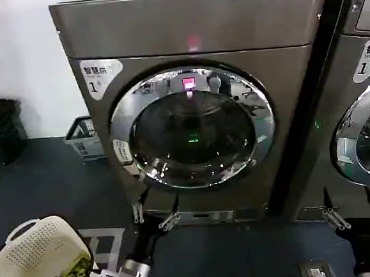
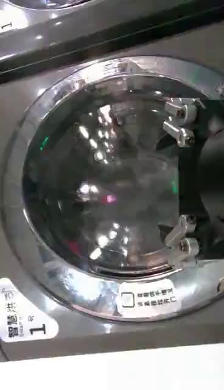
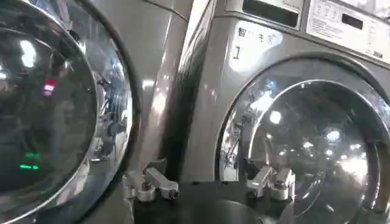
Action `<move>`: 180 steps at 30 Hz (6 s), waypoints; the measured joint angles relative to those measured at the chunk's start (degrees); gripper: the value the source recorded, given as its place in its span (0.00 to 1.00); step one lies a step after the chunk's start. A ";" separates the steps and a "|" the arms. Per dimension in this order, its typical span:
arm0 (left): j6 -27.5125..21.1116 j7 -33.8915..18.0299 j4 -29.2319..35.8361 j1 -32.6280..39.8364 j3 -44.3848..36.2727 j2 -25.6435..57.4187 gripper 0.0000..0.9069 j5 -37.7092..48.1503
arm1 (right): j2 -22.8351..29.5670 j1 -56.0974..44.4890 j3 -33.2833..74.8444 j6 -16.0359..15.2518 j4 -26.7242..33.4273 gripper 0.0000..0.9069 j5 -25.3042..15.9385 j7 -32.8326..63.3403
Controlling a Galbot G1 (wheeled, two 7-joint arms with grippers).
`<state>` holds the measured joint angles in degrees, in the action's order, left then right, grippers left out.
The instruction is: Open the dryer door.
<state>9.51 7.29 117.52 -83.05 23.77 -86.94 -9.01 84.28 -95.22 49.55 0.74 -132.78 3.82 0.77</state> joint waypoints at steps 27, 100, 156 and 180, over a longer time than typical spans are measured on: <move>0.13 0.05 4.31 -3.90 -0.07 1.11 1.00 0.62 | -13.11 8.39 -5.42 -4.12 6.32 1.00 6.58 -6.69; -0.14 0.20 6.66 -6.55 0.24 0.82 1.00 -0.57 | -28.44 59.98 -53.85 -5.45 29.67 1.00 22.00 -7.55; 0.83 0.20 5.90 -6.97 0.98 0.34 1.00 -0.84 | -15.70 69.04 -68.56 -10.94 35.81 1.00 22.42 3.80; 1.04 0.18 6.20 -7.39 1.50 0.32 1.00 -0.67 | -10.69 72.11 -70.84 -10.63 41.53 1.00 22.56 2.62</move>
<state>10.56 7.47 123.72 -90.44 25.27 -86.63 -9.68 73.58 -23.11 -21.29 -9.88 -91.26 26.38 3.39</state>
